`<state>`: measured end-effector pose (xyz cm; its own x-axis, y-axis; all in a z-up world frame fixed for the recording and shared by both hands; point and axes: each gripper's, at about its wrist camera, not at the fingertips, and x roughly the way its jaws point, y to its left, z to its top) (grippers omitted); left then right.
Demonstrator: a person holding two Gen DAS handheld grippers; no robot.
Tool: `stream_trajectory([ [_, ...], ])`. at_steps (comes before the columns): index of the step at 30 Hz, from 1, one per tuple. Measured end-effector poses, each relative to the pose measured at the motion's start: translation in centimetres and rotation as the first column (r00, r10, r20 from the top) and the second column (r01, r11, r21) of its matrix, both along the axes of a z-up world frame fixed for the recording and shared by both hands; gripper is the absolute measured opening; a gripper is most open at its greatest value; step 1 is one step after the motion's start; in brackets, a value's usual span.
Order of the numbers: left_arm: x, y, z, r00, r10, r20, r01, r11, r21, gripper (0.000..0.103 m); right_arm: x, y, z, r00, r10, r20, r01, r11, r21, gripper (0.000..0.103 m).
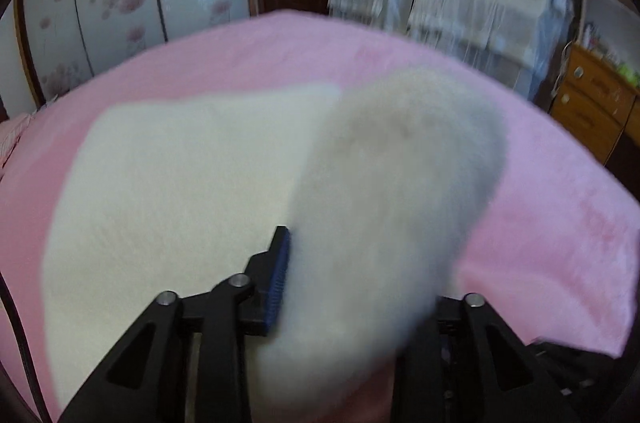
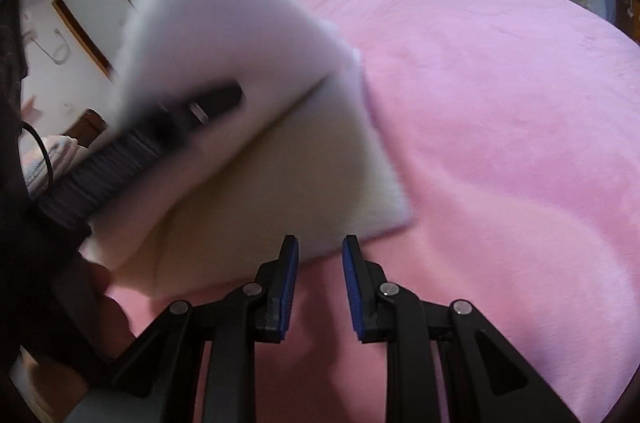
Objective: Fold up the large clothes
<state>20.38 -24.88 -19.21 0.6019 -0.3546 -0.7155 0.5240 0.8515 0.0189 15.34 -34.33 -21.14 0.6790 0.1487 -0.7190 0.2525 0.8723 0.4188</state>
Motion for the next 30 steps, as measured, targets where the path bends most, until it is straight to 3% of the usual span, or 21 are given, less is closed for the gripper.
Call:
stream_trajectory([
  [1, -0.1, 0.0, -0.3, 1.000, -0.005, 0.007, 0.004, 1.000, 0.009, 0.036, -0.1, -0.2, -0.1, 1.000, -0.008, -0.016, 0.008, 1.000, -0.008, 0.023],
  [3, -0.3, 0.4, 0.3, 1.000, -0.027, -0.004, 0.027, 1.000, 0.009, 0.056, -0.1, -0.6, 0.2, 0.999, -0.017, -0.030, 0.016, 1.000, -0.021, 0.025],
  [4, -0.5, 0.8, 0.8, 0.998, -0.044, -0.036, 0.043, 0.999, -0.010, 0.076, -0.4, -0.8, 0.4, 0.999, -0.015, -0.032, 0.014, 1.000, -0.024, 0.025],
  [5, -0.7, 1.4, 1.5, 0.996, -0.062, -0.071, 0.059, 0.997, -0.041, 0.086, -0.6, -1.1, 0.6, 0.999, -0.016, -0.033, 0.015, 0.999, -0.032, 0.025],
  [8, -1.5, 3.5, 3.7, 0.980, -0.122, -0.160, 0.103, 0.987, -0.122, 0.089, -0.9, -2.0, 1.5, 0.999, -0.018, -0.034, 0.016, 0.999, -0.048, 0.030],
  [10, -1.7, 5.6, 5.1, 0.973, -0.112, -0.200, 0.079, 0.983, -0.167, 0.089, -1.1, -2.3, 2.8, 1.000, -0.018, -0.018, 0.017, 0.999, -0.040, 0.036],
  [12, -1.2, 8.6, 6.2, 0.973, -0.050, -0.226, 0.004, 0.980, -0.198, 0.089, -1.3, -3.7, 3.6, 1.000, -0.011, 0.011, 0.011, 1.000, -0.026, 0.050],
  [14, 0.2, 11.5, 6.5, 0.970, 0.071, -0.233, -0.113, 0.979, -0.171, 0.089, -1.2, -3.8, 5.1, 0.999, 0.002, 0.042, -0.001, 1.000, -0.018, 0.063],
  [17, 2.5, 14.9, 5.2, 0.936, 0.209, -0.282, -0.252, 0.960, -0.125, 0.089, -0.4, -3.4, 6.9, 0.996, 0.032, 0.083, -0.029, 0.999, -0.028, 0.065],
  [19, 3.6, 16.2, 3.8, 0.907, 0.246, -0.342, -0.301, 0.947, -0.115, 0.089, 0.6, -3.1, 7.9, 0.994, 0.051, 0.099, -0.047, 0.998, -0.048, 0.065],
  [22, 4.3, 16.6, 2.4, 0.889, 0.266, -0.372, -0.325, 0.940, -0.104, 0.089, 1.2, -2.4, 8.8, 0.991, 0.079, 0.111, -0.073, 0.996, -0.058, 0.065],
  [23, 4.5, 16.4, 2.1, 0.886, 0.272, -0.374, -0.329, 0.939, -0.096, 0.089, 1.8, -2.1, 9.0, 0.992, 0.083, 0.094, -0.076, 0.994, -0.075, 0.064],
  [26, 4.5, 15.9, 1.8, 0.897, 0.289, -0.333, -0.332, 0.940, -0.077, 0.089, 3.7, -0.6, 8.7, 0.991, 0.126, 0.036, -0.120, 0.982, -0.144, 0.017],
  [30, 4.4, 15.8, 0.3, 0.894, 0.292, -0.340, -0.333, 0.940, -0.068, 0.089, 2.6, -0.9, 8.0, 0.993, 0.106, 0.047, -0.096, 0.977, -0.191, 0.016],
])
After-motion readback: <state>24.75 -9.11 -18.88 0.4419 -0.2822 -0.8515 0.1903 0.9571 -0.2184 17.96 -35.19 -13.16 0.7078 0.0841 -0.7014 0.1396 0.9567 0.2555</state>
